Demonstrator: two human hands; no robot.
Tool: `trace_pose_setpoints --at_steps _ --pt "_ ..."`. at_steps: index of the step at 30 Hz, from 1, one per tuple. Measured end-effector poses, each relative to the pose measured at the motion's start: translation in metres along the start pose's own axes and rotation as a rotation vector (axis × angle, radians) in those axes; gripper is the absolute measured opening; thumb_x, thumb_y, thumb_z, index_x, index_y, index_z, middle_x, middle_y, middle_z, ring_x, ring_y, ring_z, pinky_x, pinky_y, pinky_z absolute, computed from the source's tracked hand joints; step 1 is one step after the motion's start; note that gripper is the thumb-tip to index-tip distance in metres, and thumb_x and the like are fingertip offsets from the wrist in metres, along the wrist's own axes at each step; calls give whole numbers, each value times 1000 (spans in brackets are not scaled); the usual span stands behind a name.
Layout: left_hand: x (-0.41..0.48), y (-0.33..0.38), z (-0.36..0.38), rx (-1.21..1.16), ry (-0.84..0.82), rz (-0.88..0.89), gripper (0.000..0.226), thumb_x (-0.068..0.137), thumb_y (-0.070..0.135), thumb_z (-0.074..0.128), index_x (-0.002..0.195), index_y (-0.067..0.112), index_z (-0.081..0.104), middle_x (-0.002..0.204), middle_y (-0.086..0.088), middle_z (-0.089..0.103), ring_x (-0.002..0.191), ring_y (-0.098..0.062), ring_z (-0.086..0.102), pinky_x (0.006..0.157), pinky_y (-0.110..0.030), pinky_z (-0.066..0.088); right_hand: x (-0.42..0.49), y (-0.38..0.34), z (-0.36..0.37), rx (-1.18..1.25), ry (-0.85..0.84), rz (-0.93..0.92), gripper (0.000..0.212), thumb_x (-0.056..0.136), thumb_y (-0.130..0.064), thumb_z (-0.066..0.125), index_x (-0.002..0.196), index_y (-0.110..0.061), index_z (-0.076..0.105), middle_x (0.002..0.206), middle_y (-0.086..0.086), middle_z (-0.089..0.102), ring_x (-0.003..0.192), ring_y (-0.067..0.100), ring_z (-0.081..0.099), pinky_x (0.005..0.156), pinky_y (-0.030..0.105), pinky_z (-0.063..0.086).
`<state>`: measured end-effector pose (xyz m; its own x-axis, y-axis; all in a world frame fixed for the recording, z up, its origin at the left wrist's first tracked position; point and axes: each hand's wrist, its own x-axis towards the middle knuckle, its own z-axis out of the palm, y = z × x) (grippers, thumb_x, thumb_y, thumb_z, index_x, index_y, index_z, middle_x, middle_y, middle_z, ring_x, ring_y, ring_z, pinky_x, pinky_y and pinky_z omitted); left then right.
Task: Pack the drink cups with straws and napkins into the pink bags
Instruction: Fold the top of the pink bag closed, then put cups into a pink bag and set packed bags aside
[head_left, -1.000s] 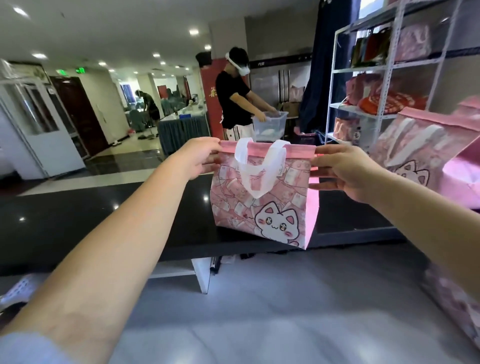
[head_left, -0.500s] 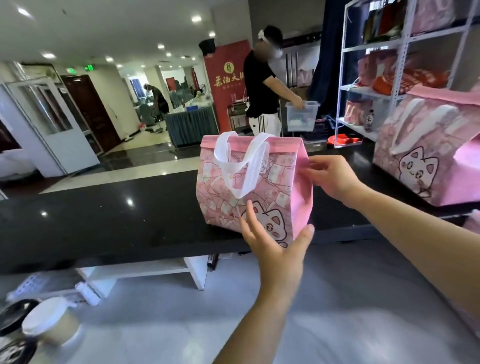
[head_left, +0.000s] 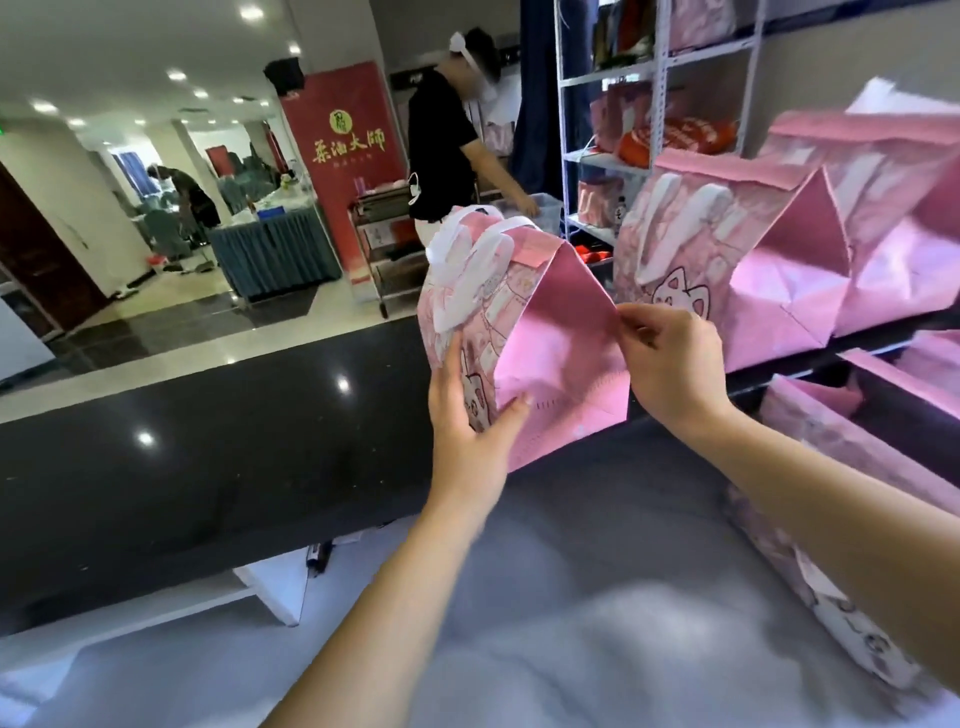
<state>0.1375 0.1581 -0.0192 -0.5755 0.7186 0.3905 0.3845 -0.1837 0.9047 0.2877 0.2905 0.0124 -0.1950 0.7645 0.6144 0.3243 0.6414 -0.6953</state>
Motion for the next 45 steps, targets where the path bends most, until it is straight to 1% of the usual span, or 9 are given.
trace_pose_setpoints --at_steps 3,8,14,27,30,34,37,42,45 --pt "21 -1 25 -8 -87 35 84 87 22 76 149 51 26 156 20 25 138 10 30 105 -9 26 10 19 -16 -58 46 51 19 95 -15 60 102 -18 78 82 8 75 76 30 69 71 41 56" --pt "46 -6 61 -42 -207 52 82 89 25 76 143 60 25 156 25 25 132 20 29 108 -17 27 18 45 -29 -101 78 57 35 93 -15 60 127 -19 66 110 3 73 99 23 68 84 36 54" --pt "65 -9 87 -58 -297 71 83 91 28 73 150 57 22 159 24 23 145 7 23 115 -24 25 -4 67 -26 -513 -49 -206 73 88 -51 53 154 -31 31 162 7 29 151 31 20 117 54 18" --pt "44 -2 74 84 -193 26 83 91 26 70 152 52 20 161 16 21 144 2 22 121 -36 23 -36 65 -43 -609 -306 -87 73 88 -61 47 154 -38 25 167 2 13 154 28 6 119 60 10" --pt "5 8 75 173 -56 288 68 91 5 65 150 27 38 154 -3 34 144 -13 33 118 -37 30 -65 49 -87 -582 -325 44 70 85 -64 46 149 -38 37 164 -2 22 152 24 14 120 52 13" --pt "-32 8 105 252 -410 593 34 85 1 59 114 11 72 125 -1 64 121 -12 54 109 -20 36 -91 40 -165 -638 -323 191 54 84 -61 51 133 -38 58 150 -11 46 142 20 34 115 46 23" --pt "-47 10 145 383 -814 545 40 86 9 62 124 18 69 137 -1 58 131 -11 43 111 -7 20 -88 50 -217 -756 -254 274 44 87 -53 61 127 -34 64 137 -8 60 125 23 53 105 45 41" --pt "-50 22 223 714 -1032 454 82 87 21 64 154 41 23 166 0 8 152 -19 2 122 -42 21 -82 77 -245 -898 -232 411 50 86 -41 70 133 -32 60 131 0 65 106 26 66 86 38 54" --pt "-46 31 244 740 -995 552 54 90 21 59 142 31 48 154 -1 39 145 -22 27 113 -45 34 -85 84 -246 -918 -243 429 51 85 -39 71 134 -31 59 130 0 67 104 26 68 84 37 56"
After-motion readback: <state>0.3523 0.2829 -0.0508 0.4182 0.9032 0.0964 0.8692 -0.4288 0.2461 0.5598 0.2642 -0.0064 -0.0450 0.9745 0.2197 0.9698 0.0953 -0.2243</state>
